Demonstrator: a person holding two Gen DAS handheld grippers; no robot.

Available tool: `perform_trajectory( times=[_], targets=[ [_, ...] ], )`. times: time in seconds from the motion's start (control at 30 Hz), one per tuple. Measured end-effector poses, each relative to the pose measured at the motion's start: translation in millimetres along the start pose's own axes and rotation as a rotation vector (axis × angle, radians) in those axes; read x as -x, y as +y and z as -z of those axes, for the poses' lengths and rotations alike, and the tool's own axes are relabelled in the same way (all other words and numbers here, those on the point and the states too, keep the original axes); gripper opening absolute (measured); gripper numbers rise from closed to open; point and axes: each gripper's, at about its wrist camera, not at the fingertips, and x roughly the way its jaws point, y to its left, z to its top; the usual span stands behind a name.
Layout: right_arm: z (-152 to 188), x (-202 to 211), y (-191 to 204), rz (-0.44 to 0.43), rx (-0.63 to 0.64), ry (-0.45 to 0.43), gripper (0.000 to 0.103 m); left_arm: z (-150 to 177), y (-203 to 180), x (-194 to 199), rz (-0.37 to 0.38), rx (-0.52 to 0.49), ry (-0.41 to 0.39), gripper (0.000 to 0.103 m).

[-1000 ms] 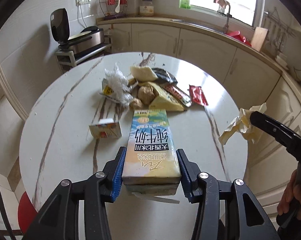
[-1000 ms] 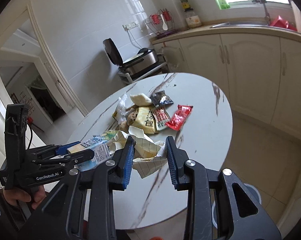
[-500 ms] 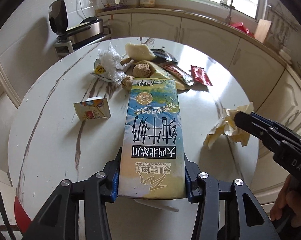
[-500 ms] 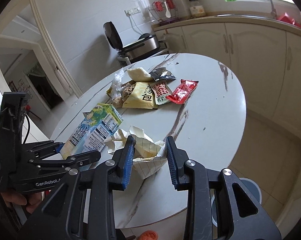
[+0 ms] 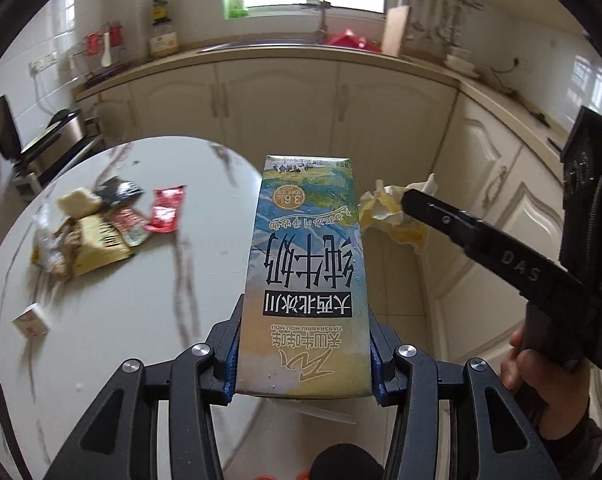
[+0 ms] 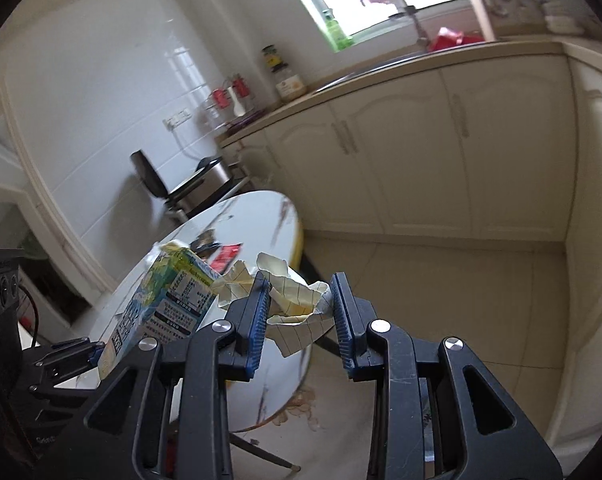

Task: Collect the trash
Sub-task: 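Carry the carton and paper to the blue bin and open both tools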

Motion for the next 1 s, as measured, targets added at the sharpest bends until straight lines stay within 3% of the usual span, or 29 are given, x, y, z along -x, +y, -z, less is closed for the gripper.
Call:
perform_trajectory(
  times=[0.23, 0.37, 0.5, 0.67, 0.8, 0.9, 1.0],
  targets=[
    [43.1, -34.9, -95.1, 0.128, -0.174, 0.107, 0.029, -9.2, -53.9, -93.6, 0.078, -0.094, 0.131, 0.045],
    [72.0, -72.1, -133.6, 0.129, -0.254, 0.187, 0.030, -9.8, -58.9, -153.0, 0.083, -0.095, 0.223, 0.045],
    [98.1, -105.9, -171.0, 0.136, -0.366, 0.253, 0.045, -8.0, -58.3, -209.7, 0.069, -0.097, 0.312, 0.045],
    [123.5, -119.1, -206.2, 0.184, -0.445, 0.301, 0.055, -5.4, -52.5, -270.8, 0.052, -0.089, 0.403, 0.045],
    [130.2, -111.4, -217.4, 0.221, -0.464, 0.305, 0.064, -2.3, -57.9, -300.2, 0.040, -0.099, 0.440, 0.048],
    [128.2, -102.8, -217.6, 0.252, -0.450, 0.289, 0.072, -1.3, -62.1, -307.6, 0.033, -0.115, 0.445, 0.066],
    [120.6, -92.4, -213.4, 0.271, -0.423, 0.266, 0.074, 6.3, -66.7, -298.9, 0.038, -0.126, 0.431, 0.066]
  ],
)
